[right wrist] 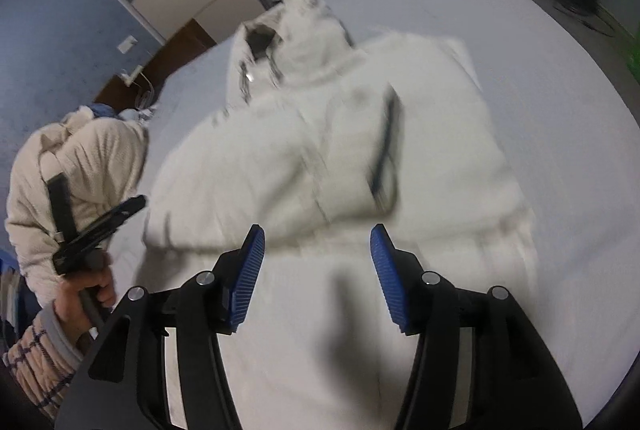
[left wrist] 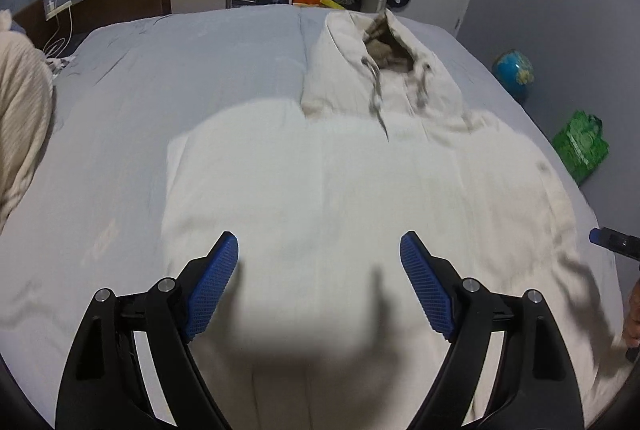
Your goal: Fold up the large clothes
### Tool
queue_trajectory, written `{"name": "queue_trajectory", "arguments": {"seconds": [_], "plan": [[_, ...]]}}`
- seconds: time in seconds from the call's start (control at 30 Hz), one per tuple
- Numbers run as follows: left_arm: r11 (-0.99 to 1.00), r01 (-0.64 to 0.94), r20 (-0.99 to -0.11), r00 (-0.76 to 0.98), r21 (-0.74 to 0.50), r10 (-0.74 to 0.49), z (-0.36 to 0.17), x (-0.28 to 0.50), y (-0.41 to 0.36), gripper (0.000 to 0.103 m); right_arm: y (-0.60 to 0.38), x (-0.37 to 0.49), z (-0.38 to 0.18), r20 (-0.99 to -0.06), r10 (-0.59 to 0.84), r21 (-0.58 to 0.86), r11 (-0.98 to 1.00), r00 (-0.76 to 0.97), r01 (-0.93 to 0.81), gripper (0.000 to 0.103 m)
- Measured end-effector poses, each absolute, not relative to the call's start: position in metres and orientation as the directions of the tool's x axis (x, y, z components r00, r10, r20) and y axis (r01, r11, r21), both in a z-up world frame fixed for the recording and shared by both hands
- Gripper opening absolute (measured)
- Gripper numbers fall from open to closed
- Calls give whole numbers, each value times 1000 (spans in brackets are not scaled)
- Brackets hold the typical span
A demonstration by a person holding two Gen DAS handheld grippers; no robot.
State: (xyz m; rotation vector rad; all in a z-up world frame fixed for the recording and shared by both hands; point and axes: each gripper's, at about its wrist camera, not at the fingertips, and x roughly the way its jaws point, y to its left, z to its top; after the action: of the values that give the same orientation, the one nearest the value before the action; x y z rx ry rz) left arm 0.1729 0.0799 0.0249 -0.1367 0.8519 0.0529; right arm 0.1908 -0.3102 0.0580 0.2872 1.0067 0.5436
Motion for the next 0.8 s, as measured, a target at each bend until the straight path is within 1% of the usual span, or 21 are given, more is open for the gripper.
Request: {"name": "queue_trajectory", "arguments": {"seconds": [0.03, 0.1, 0.17, 0.27, 0.33, 0.4, 0.57, 0.7, 0.8], "plan": [[989, -103, -753, 658, -104, -11, 27, 190, 82, 81, -305, 205, 63, -715, 562, 474, 827, 416, -304, 53], [989, -103, -753, 658, -104, -11, 30, 212, 85, 83, -295, 231, 71, -705, 577, 486, 816, 411, -313, 58], [990, -103, -754, 657, -98, -6, 32, 242, 87, 87, -286, 262, 78, -696, 596, 507, 803, 401, -313, 60], [988, -105, -757, 653, -115, -19, 31, 271, 90, 87, -275, 295, 84, -694, 612, 525, 790, 379, -316, 62], [984, -101, -758, 651, -147, -46, 25, 290, 90, 88, -266, 324, 87, -692, 625, 535, 780, 360, -325, 65], [979, -106, -761, 645, -176, -67, 15, 305, 90, 88, -261, 355, 86, -691, 637, 550, 770, 343, -323, 65], [968, -144, -786, 613, -206, -76, -26, 329, 93, 88, -251, 435, 62, -671, 680, 634, 733, 296, -247, 66], [975, -135, -792, 608, -174, -57, -52, 334, 90, 88, -239, 487, 40, -646, 712, 687, 699, 274, -199, 66], [979, -126, -777, 628, -158, -45, -60, 334, 87, 92, -230, 520, 25, -630, 725, 712, 682, 278, -166, 66]]}}
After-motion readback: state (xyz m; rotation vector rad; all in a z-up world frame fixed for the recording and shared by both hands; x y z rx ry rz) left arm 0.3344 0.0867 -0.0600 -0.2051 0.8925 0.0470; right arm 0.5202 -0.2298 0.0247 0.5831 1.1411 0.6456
